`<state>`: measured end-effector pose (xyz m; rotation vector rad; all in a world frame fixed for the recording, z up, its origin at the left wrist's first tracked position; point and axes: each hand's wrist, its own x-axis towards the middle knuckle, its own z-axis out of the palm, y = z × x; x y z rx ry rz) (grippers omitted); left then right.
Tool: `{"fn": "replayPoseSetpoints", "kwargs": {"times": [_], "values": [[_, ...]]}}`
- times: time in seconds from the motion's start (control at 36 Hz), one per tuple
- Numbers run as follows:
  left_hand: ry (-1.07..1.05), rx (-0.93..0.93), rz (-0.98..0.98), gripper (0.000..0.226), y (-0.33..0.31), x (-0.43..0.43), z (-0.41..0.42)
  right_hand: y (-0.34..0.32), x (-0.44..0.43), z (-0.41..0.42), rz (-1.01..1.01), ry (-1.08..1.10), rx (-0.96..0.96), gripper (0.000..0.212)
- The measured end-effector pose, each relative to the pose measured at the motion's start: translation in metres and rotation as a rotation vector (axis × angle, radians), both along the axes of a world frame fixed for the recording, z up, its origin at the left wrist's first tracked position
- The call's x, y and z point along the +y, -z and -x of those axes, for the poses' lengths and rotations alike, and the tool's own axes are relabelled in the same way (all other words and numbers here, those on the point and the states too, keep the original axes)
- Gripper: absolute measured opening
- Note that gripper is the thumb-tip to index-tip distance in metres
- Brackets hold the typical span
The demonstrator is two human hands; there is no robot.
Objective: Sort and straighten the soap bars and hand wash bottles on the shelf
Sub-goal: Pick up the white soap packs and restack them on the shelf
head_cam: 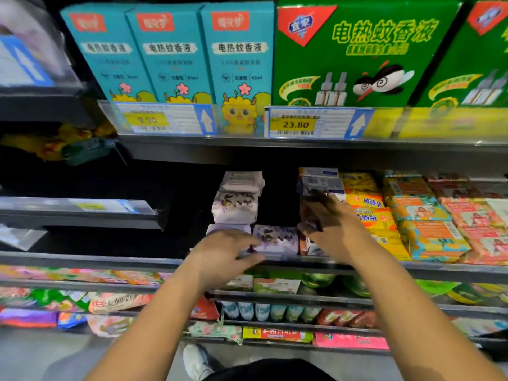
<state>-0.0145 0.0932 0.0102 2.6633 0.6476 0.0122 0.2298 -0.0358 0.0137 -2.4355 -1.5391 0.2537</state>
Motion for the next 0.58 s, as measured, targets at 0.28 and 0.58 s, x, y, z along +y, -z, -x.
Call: {"fn": "replayPoseSetpoints", "kwargs": {"times": [0.28,0.58], "values": [[-0.343,-0.169,-0.193,0.070,-0.003,0.051,-0.007,-0.022,0.063,0.011,0.053,-0.202,-0.074,0.062],[-0.446,-0.027,-0.105,0.085,-0.001,0.057,-0.014,-0.029,0.115,0.003,0.034,-0.310,-0.001,0.073]]}}
